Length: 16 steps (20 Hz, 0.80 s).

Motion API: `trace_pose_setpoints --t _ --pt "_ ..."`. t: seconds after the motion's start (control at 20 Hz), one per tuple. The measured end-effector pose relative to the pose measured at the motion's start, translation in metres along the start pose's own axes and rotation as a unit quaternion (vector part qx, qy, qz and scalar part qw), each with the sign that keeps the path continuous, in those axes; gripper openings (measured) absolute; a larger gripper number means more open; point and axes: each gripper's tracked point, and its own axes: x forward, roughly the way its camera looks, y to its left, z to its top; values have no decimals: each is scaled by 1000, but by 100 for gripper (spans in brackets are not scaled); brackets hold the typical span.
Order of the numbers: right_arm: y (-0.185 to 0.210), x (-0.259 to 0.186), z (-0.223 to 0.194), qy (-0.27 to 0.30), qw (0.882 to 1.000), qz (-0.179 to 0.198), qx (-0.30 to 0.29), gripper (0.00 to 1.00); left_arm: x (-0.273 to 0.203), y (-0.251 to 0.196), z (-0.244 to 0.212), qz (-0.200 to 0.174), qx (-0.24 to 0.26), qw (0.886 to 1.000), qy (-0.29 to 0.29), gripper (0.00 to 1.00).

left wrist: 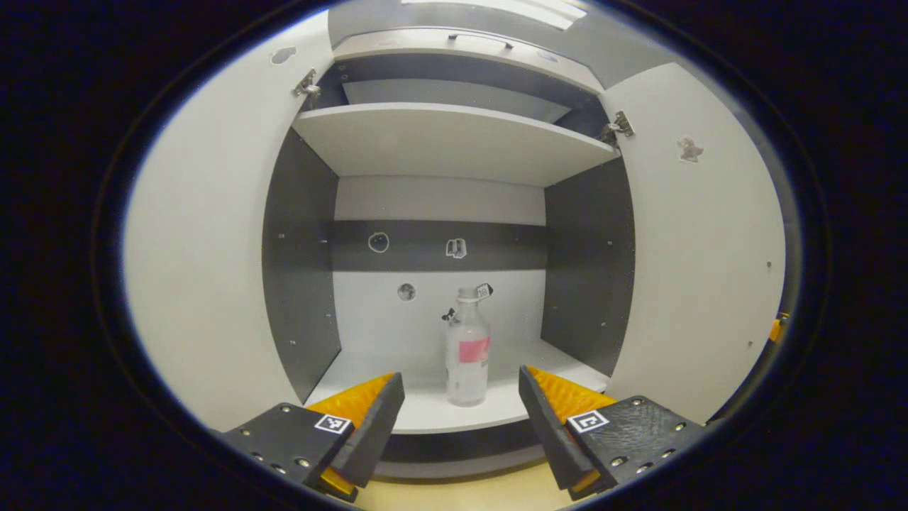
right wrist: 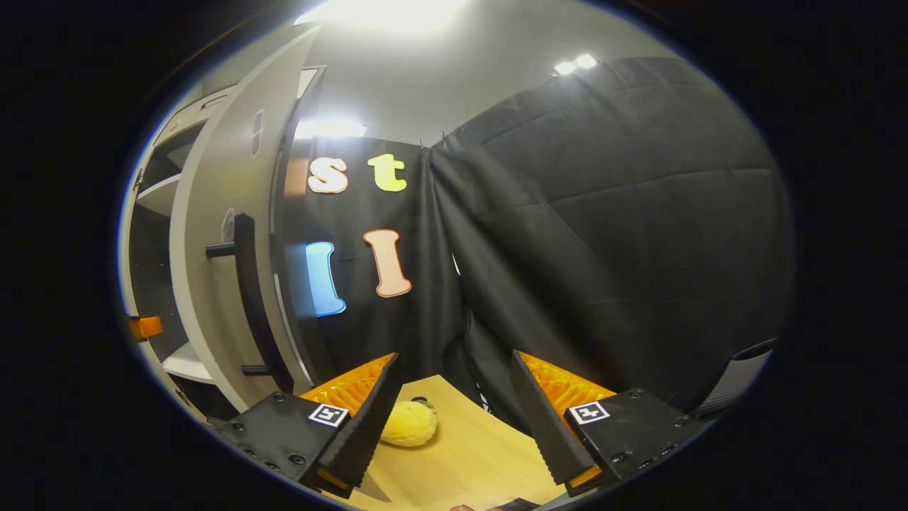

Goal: Grasp the bottle in the cabinet with the left hand and place it on the coaster, then close the right door with the right hand and the left door with the left hand.

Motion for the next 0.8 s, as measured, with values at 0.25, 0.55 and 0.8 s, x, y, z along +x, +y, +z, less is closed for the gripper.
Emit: trace_pose_setpoints --t 0.25,0.55,0.8 --pt "-13 14 -2 -5 1000 -7 -1 97 47 -2 -11 -13 -6 1000 -4 94" --pt "-32 25 -13 1 1000 -19 10 97 91 3 -25 -2 -1 1000 11 94" --pt "-50 26 -14 9 999 -37 11 96 122 1 -27 5 -3 1000 12 94"
